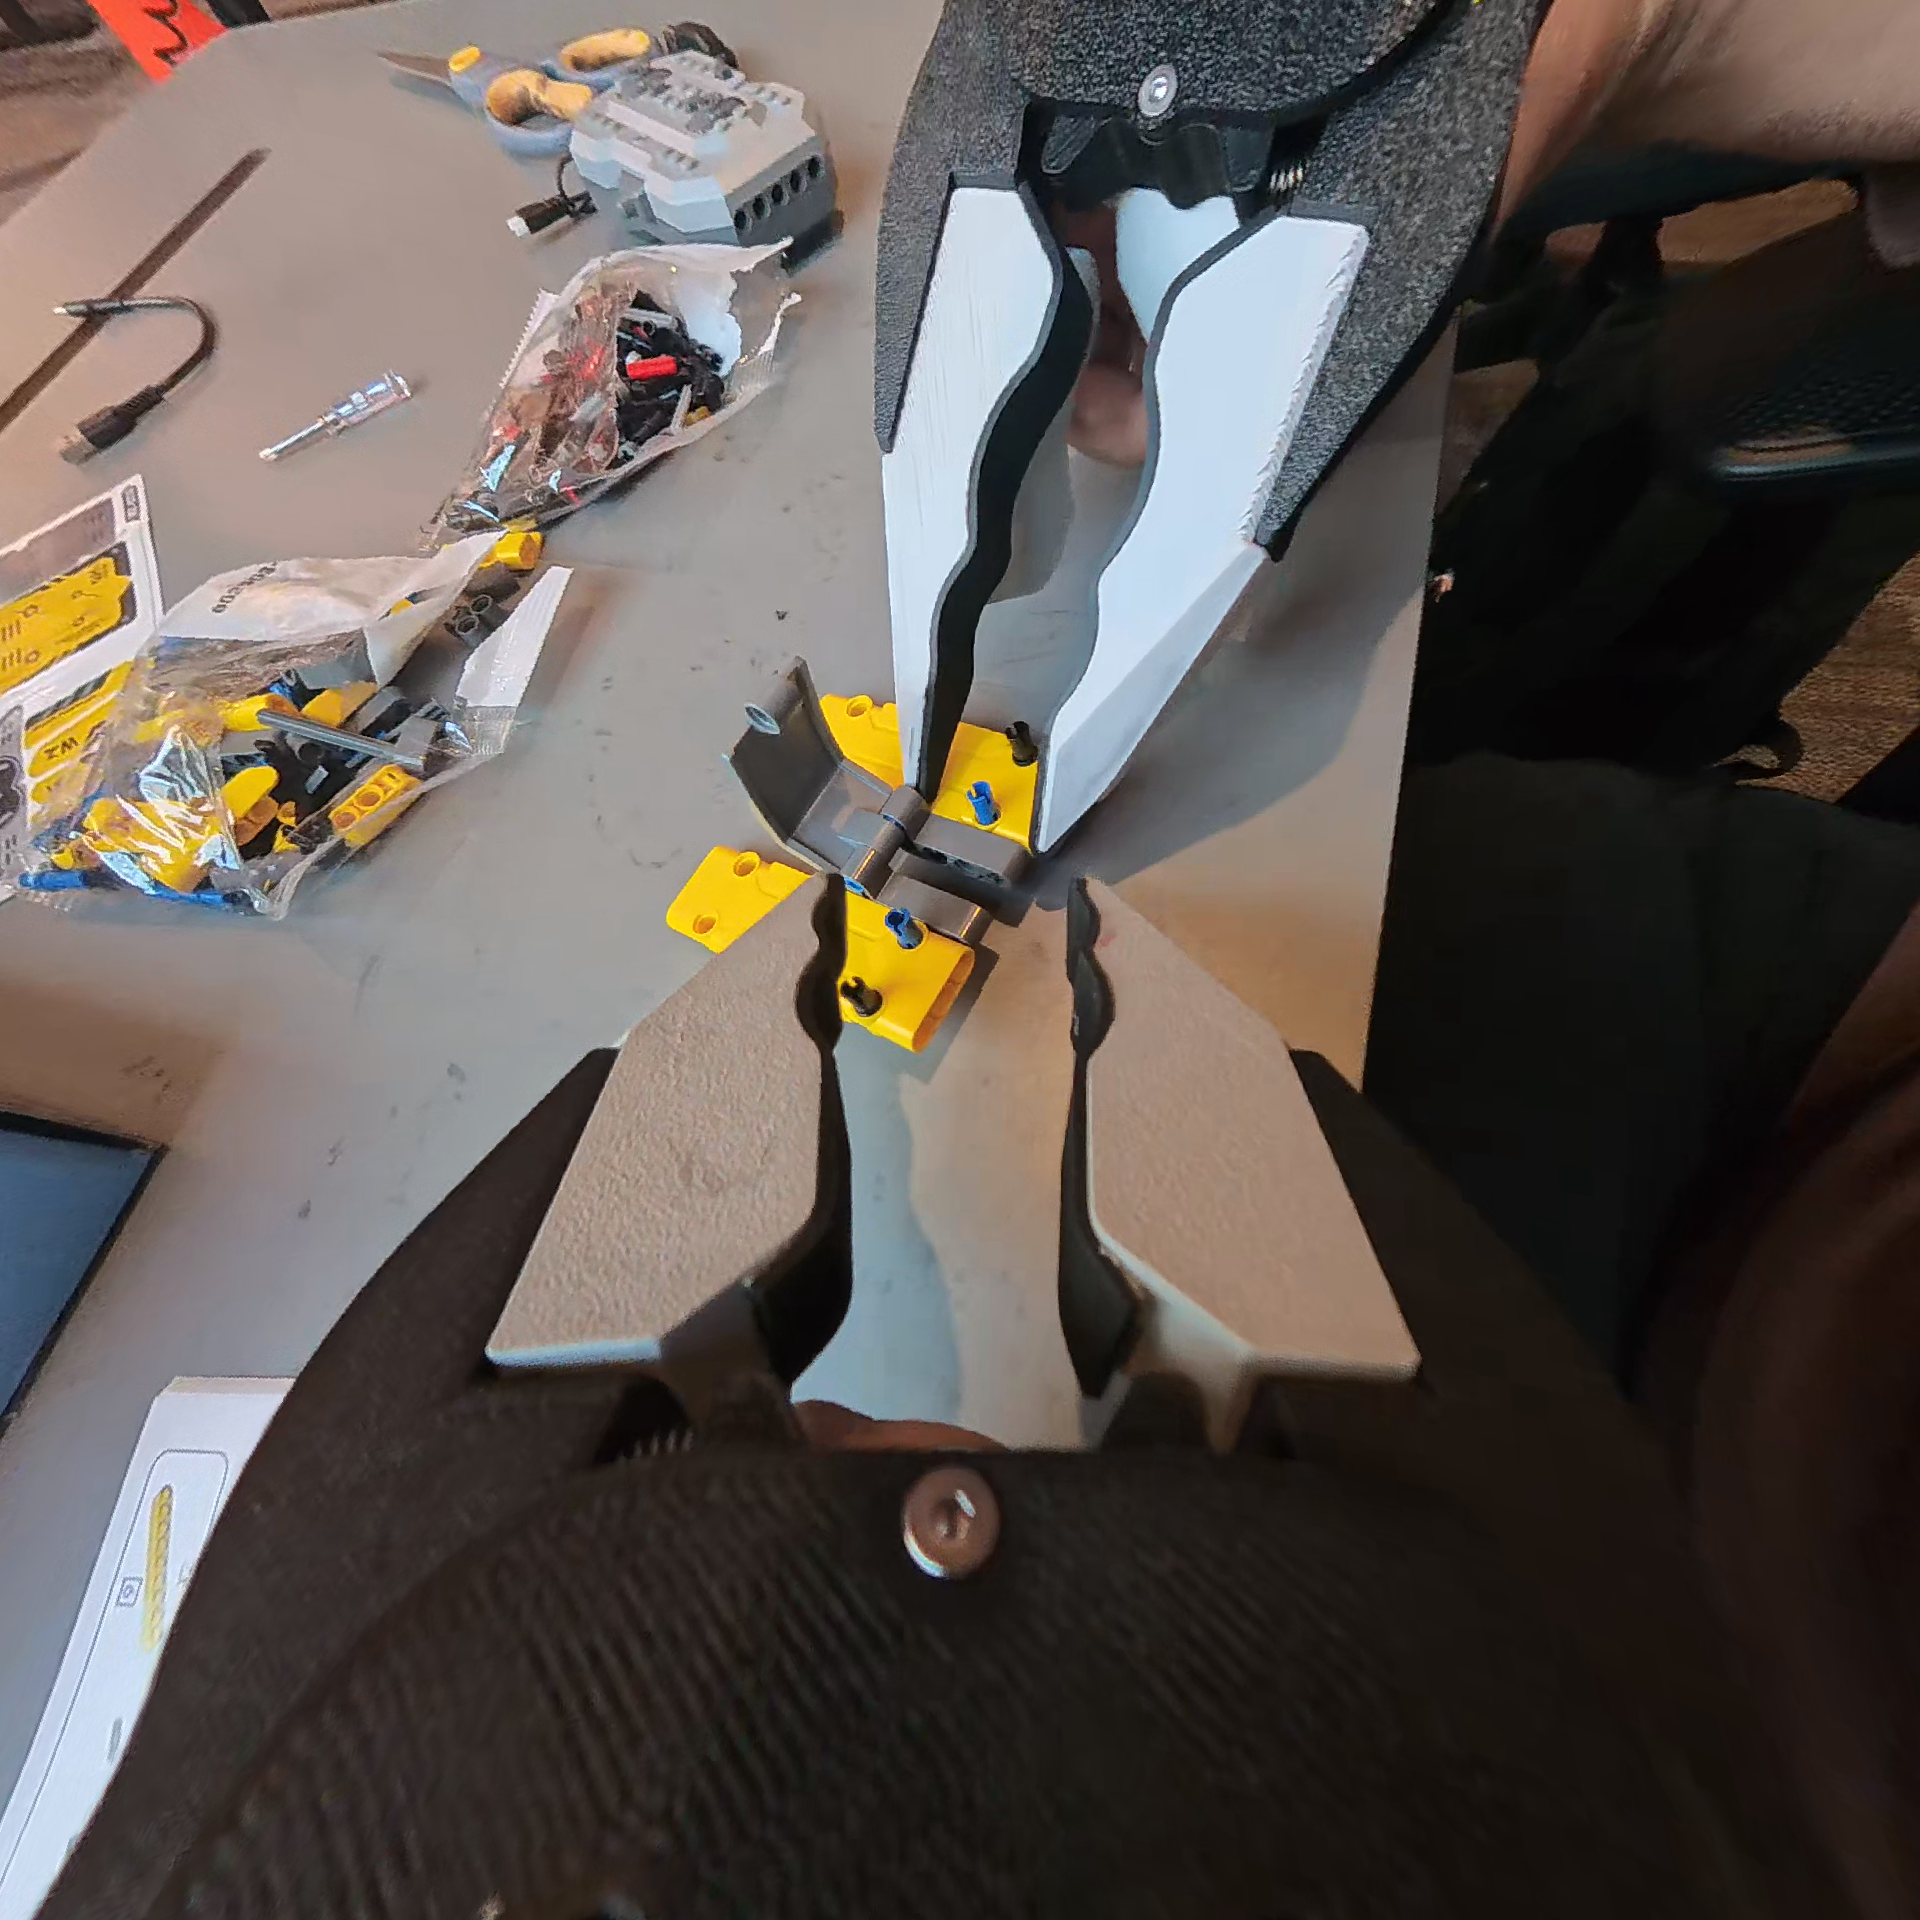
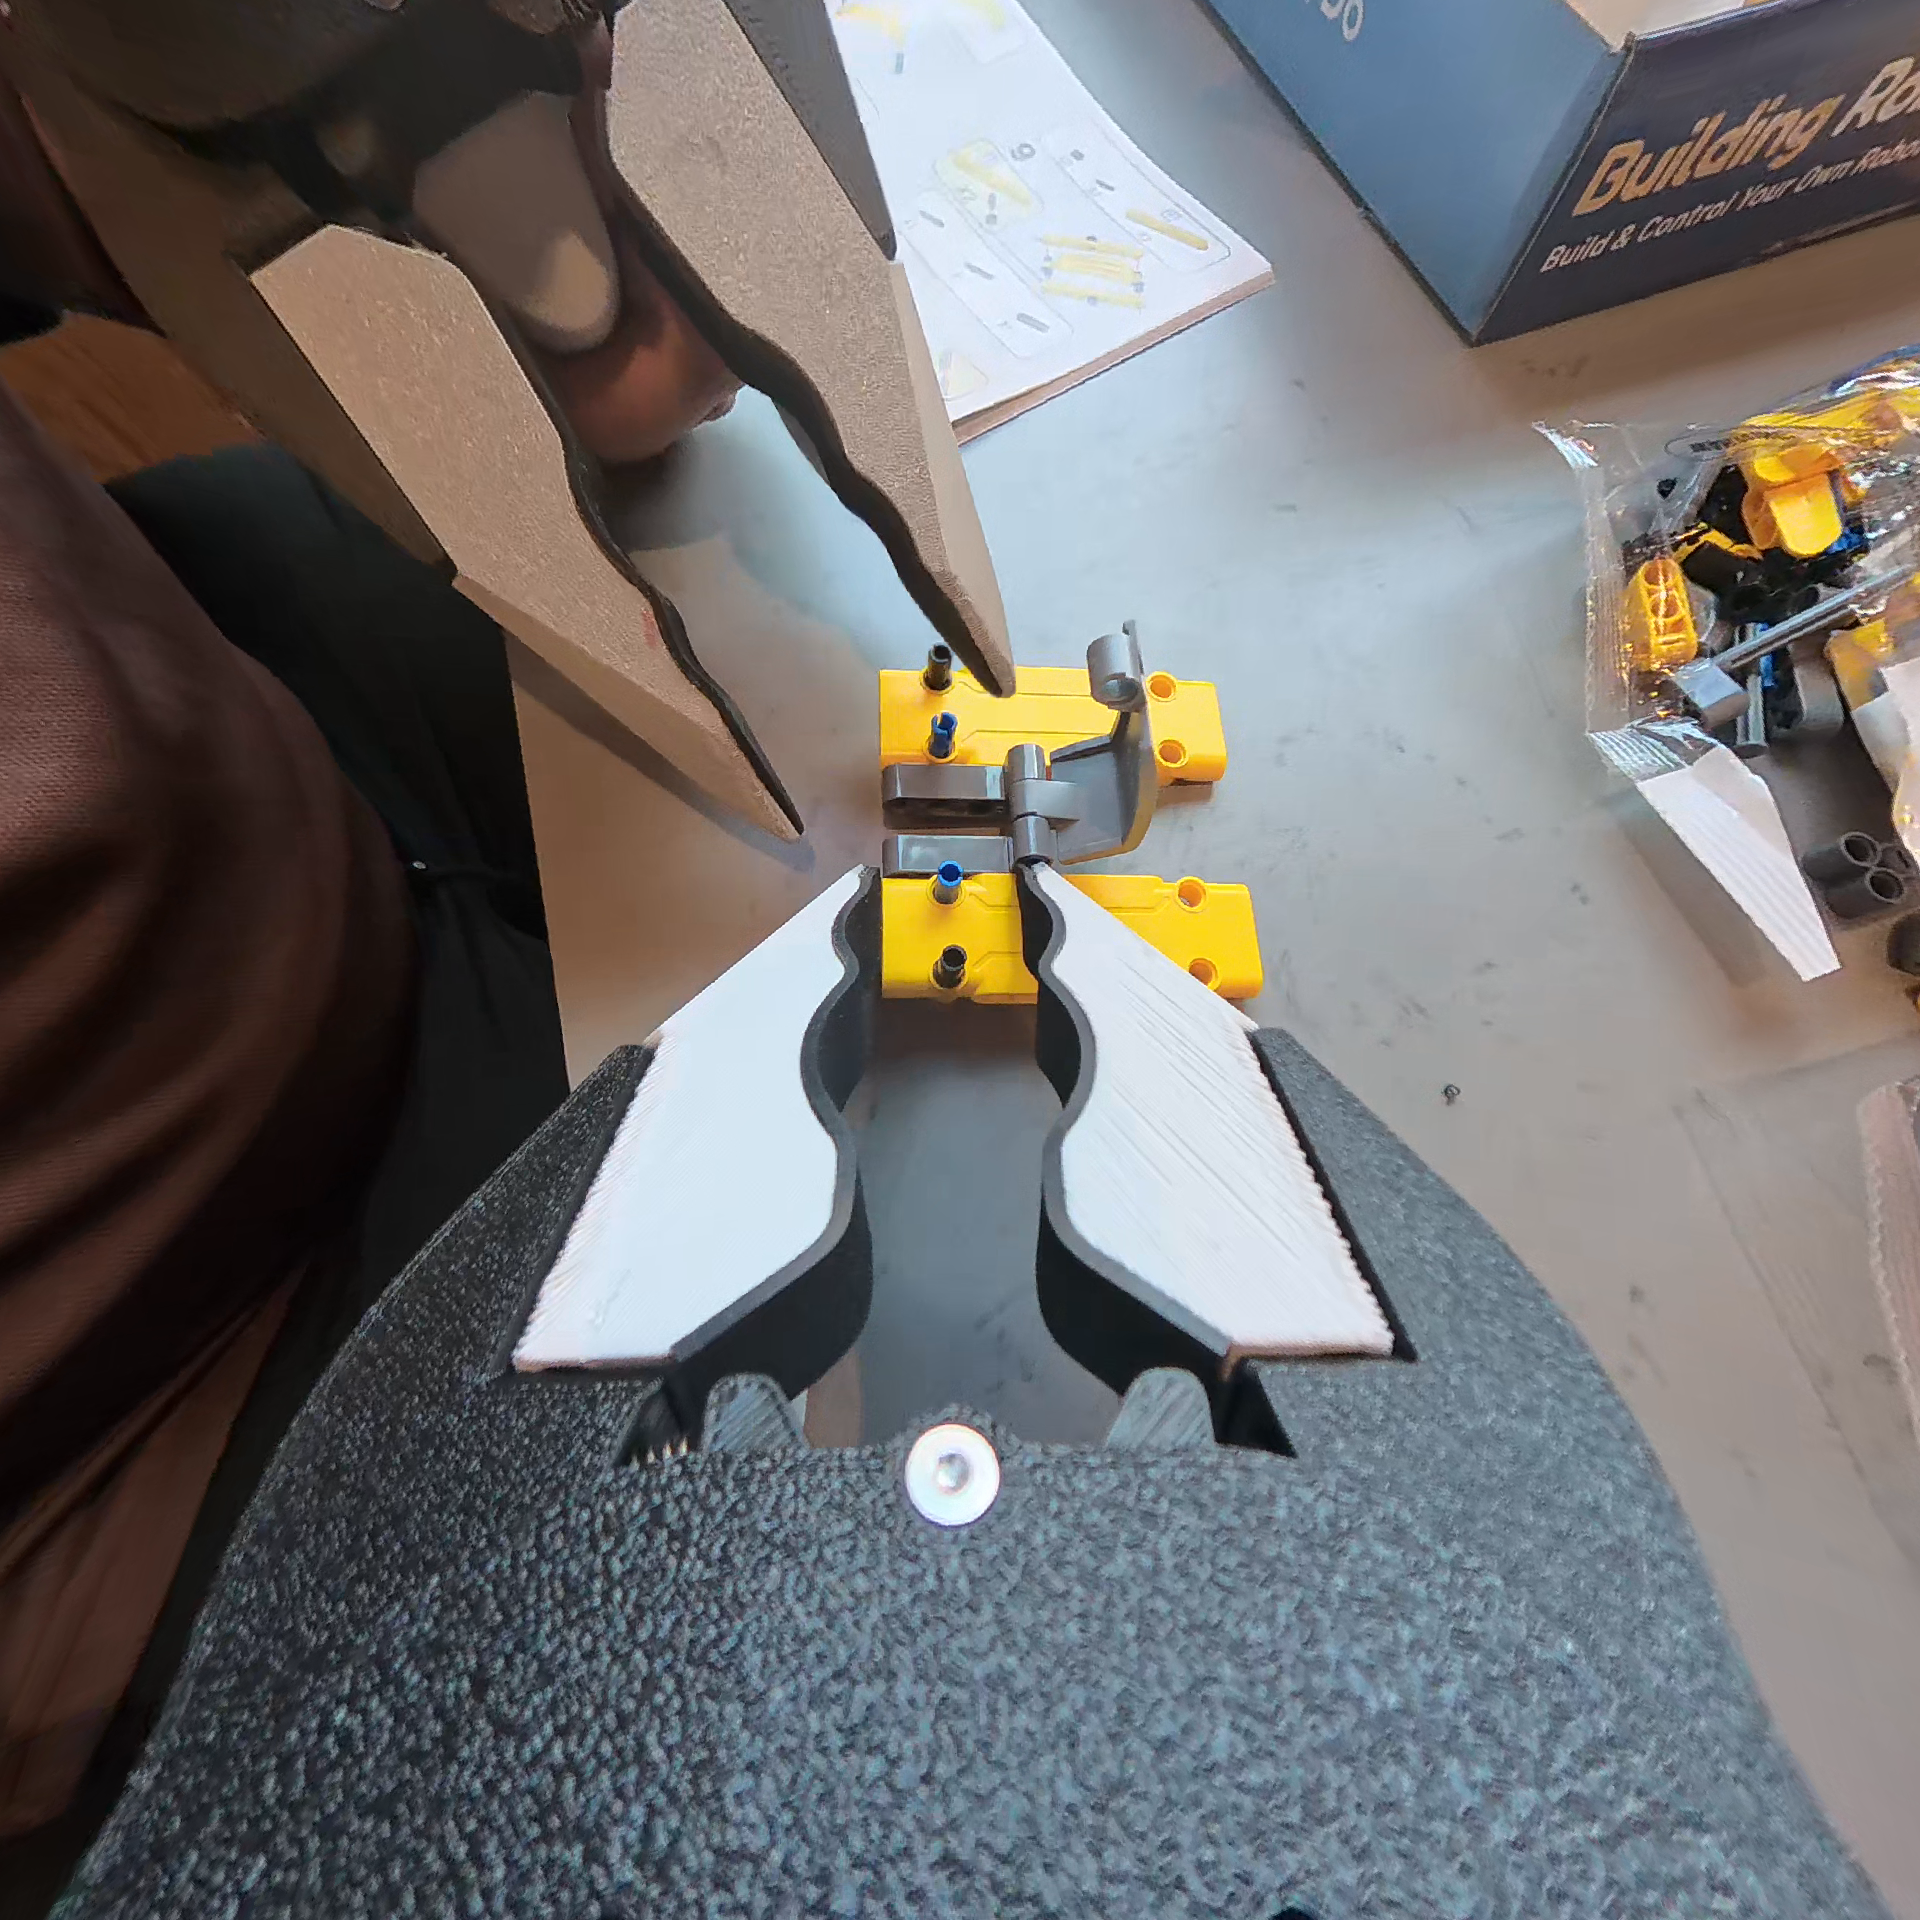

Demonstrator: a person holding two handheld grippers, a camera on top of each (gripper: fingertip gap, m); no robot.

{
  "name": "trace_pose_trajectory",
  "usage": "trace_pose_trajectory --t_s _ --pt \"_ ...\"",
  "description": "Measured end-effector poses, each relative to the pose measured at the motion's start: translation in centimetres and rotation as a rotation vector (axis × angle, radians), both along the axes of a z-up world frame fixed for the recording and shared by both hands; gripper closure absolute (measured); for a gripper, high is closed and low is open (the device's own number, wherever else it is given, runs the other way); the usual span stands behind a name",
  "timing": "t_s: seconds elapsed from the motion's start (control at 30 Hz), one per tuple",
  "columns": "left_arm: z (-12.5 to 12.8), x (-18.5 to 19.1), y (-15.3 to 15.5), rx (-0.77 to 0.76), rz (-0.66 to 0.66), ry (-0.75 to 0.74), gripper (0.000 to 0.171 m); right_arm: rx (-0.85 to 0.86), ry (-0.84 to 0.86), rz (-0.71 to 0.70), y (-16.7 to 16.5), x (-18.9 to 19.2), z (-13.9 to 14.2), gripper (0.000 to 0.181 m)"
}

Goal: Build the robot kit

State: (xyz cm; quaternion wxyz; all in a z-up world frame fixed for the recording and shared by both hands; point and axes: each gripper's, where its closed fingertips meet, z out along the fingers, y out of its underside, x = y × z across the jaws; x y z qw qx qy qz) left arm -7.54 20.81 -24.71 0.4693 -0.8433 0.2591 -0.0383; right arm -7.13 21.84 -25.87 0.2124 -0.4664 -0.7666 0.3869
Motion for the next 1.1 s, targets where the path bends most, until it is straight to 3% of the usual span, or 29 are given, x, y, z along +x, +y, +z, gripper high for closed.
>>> trace_pose_trajectory --t_s 0.17,0.37,0.77,1.1 --pt "-0.7 0.1 0.0 -0.036 -0.004 0.031 0.131 0.016 0.009 0.001 0.0 0.0 0.0 0.155" --pt "-1.6 0.9 -0.5 -0.094 -0.065 0.044 0.117 0.018 0.012 0.018 -0.2 0.1 0.0 0.152" --pt "-1.7 -0.6 -1.4 -0.126 0.058 -0.003 0.106 0.099 0.061 0.050 -0.7 0.5 0.0 0.149" --pt "-2.0 -0.7 -1.9 -0.128 0.060 0.032 0.111 0.081 0.047 0.062 -0.9 0.5 0.0 0.149"
